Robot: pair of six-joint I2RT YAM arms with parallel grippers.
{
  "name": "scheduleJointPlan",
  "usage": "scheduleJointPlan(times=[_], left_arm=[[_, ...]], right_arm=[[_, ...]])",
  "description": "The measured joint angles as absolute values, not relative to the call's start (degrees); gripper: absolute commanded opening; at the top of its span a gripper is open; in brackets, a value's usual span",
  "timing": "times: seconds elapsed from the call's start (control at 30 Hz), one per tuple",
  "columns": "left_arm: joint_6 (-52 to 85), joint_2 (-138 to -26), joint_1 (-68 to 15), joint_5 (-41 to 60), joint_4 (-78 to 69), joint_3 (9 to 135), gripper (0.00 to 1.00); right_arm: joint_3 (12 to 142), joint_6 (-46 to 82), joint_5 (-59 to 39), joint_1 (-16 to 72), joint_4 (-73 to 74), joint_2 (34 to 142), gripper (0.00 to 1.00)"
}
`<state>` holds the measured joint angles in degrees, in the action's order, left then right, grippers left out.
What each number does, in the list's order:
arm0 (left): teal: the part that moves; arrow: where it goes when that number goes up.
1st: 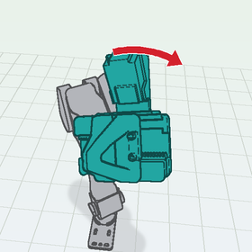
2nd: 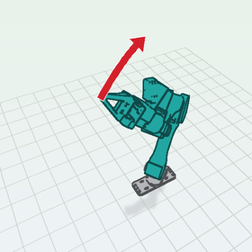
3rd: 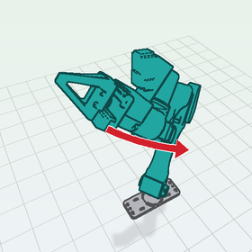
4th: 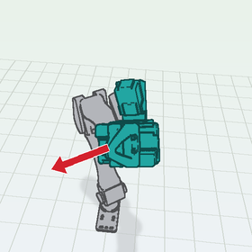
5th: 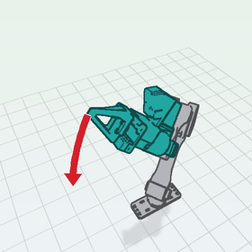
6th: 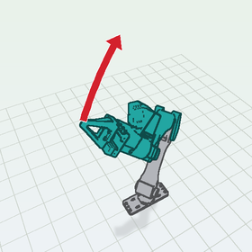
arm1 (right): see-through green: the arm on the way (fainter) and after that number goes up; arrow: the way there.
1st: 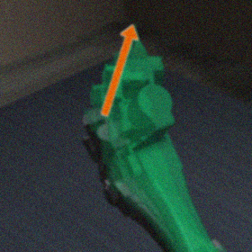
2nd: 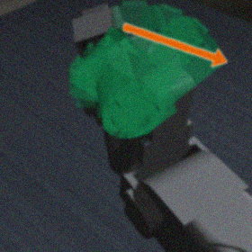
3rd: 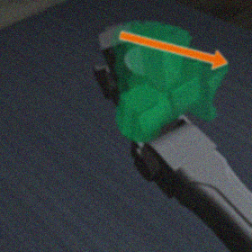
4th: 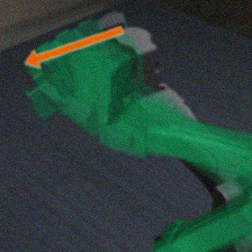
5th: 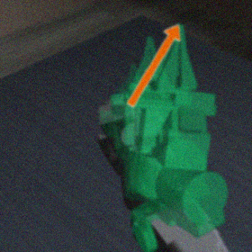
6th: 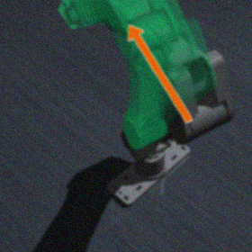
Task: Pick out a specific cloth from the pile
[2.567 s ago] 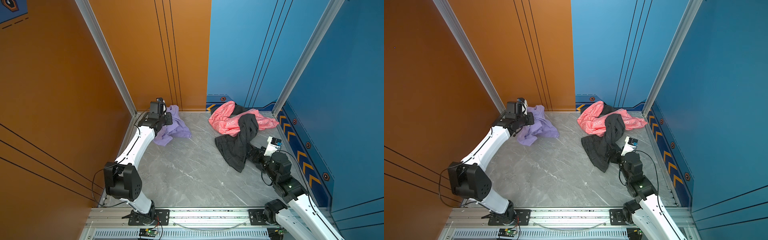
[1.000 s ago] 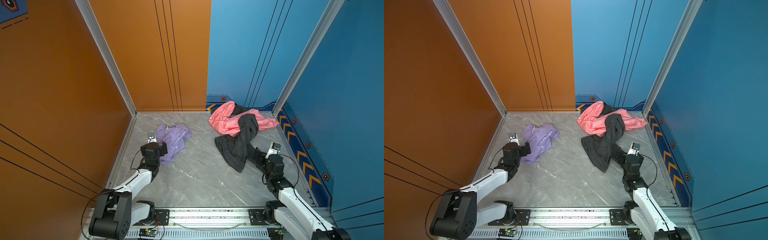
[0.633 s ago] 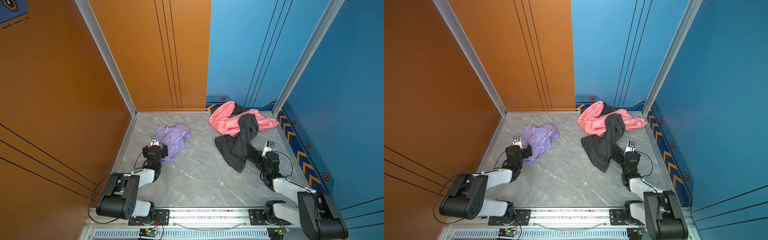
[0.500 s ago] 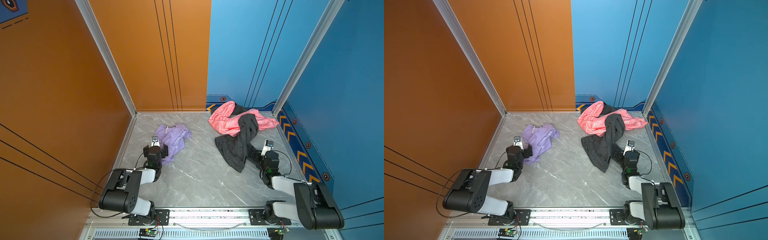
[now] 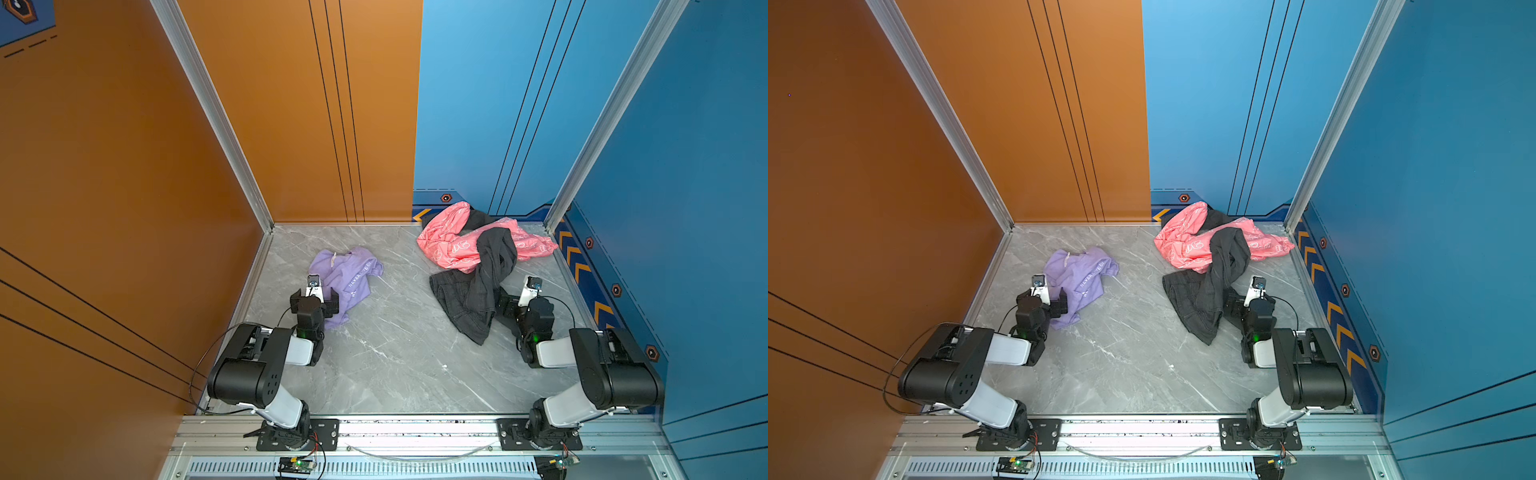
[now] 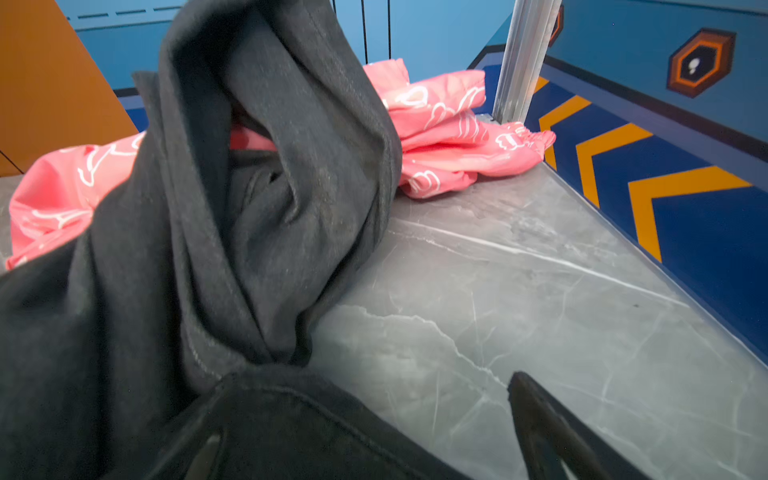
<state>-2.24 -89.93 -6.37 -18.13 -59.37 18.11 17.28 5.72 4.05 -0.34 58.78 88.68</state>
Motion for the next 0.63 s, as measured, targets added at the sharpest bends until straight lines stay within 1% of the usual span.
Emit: scheduleJointPlan(times=[0.13,0.63], left_arm=[[-1.93,-89.93,-6.37,-20.18,-59.37,18.13,0.98],[-1.93,-90.04,-6.42,-21.93,-59.31,18.57,0.98]], right_arm=[[20.58,5.28,4.03,-0.01,55.92,88.68,1.0],[20.75,4.45,4.27,0.43,53.28,88.68,1.0]])
